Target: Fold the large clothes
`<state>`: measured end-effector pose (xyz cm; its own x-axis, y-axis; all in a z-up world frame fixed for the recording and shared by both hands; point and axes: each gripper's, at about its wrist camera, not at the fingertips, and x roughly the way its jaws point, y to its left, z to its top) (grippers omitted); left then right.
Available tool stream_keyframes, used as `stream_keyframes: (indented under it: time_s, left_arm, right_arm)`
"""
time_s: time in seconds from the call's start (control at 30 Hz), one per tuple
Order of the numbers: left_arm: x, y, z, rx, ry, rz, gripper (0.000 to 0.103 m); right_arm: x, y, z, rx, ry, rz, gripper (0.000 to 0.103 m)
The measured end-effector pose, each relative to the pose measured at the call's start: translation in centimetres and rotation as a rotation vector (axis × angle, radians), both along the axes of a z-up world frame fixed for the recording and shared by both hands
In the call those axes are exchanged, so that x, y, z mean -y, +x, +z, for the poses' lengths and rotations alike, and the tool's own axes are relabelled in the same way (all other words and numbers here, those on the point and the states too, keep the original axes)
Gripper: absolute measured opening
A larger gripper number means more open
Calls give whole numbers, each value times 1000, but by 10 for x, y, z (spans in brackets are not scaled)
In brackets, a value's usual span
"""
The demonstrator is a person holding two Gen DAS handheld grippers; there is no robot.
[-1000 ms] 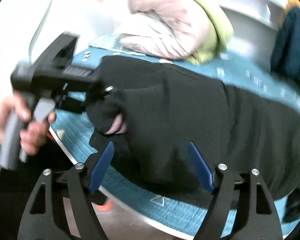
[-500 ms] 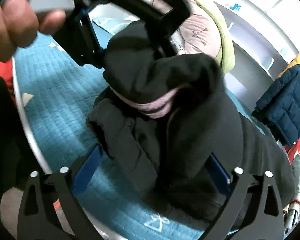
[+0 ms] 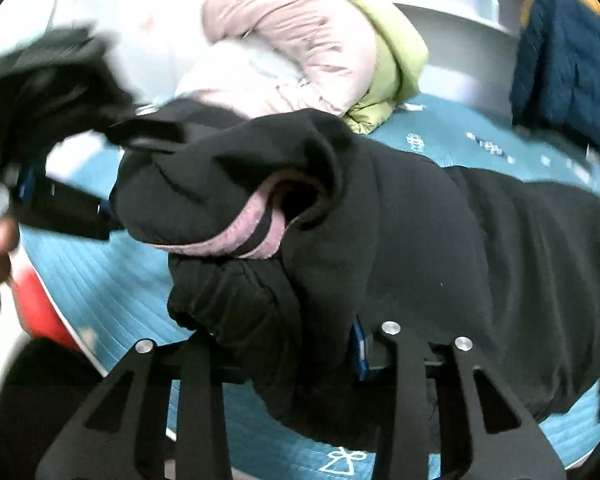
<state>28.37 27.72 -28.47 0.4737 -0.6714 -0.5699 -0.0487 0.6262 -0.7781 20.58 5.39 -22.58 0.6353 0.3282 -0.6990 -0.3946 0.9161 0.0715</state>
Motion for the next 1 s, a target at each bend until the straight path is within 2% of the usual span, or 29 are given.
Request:
stream_keyframes:
  time_s: [0.03,0.1,0.17,0.23,0.27,0.33,0.37,0.43,0.47,0.53,0.63,0.73,0.9,1.0]
  left_arm:
    - [2,-1,9,16,0,-1,66]
    - [8,-5,38,83,-7,-13,69]
    - [14,-8,62,136,2,-13,76]
    - [20,-12,81,193,-2,-25,77]
    - [25,-14,95,228,10,-26,84]
    - [32,-20,113,293,96,10,90]
    - [38,-21,120,315,195,28,90]
    - [47,-19,118,300,289,41,90]
    - [54,-14,109,254,342,48,90]
    - [65,-11,94,213,359,42,90]
    - [99,-2,73,197,352,-23,90]
    - [145,29,75,239,373,-76,90]
    - [216,74,101,314,450,-199,91]
    - [276,95,117,392,558,-306,91]
  right_arm:
    - [6,2,6,-9,30,-8,32]
    - [24,10,22,-30,118,-37,31]
    - [39,14,35,-60,210,-68,31]
    - [52,17,47,-71,270,-85,31]
    - [61,19,53,-78,308,-98,31]
    - [82,25,66,-100,391,-124,31]
    - [91,27,71,-104,422,-132,31]
    - [108,27,82,-101,474,-150,31]
    - [120,27,88,-105,513,-160,31]
    - [141,30,96,-109,579,-187,31]
    - [172,31,104,-123,671,-223,31]
    - [198,28,110,-117,717,-254,31]
    - [256,19,110,-107,816,-365,30]
    - [291,18,102,-106,877,-454,30]
